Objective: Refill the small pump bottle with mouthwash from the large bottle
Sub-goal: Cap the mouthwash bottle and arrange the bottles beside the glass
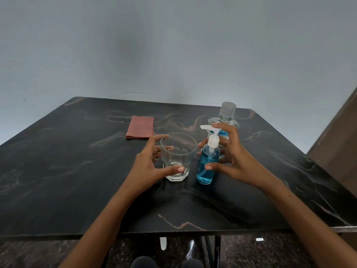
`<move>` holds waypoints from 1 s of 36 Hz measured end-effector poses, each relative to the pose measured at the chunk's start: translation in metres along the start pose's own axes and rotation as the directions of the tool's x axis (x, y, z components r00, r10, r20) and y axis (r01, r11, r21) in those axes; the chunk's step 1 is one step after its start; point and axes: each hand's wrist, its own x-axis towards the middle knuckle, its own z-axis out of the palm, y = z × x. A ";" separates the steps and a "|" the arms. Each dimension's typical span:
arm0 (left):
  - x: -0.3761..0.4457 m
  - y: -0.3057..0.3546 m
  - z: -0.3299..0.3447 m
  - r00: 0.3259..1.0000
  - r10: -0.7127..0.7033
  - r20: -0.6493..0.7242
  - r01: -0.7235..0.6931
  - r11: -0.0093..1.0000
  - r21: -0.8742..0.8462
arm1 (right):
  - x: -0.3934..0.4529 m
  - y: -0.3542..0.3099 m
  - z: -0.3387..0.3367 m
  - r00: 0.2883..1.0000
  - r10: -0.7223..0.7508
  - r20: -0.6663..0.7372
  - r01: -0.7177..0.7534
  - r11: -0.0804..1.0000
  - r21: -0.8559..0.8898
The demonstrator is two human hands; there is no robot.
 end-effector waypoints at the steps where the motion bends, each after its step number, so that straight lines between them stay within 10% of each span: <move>1: 0.000 0.000 0.000 1.000 0.001 -0.001 -0.001 1.000 0.000 | 0.001 -0.001 0.000 1.000 0.003 -0.004 -0.003 1.000 0.006; 15: -0.001 0.000 0.000 1.000 0.015 -0.007 -0.015 1.000 0.008 | 0.007 -0.003 0.001 1.000 0.004 -0.009 -0.004 1.000 0.004; 36: -0.006 0.005 0.002 0.998 0.044 -0.037 -0.042 0.998 0.053 | 0.039 -0.026 -0.036 0.903 0.175 0.393 -0.021 0.930 -0.367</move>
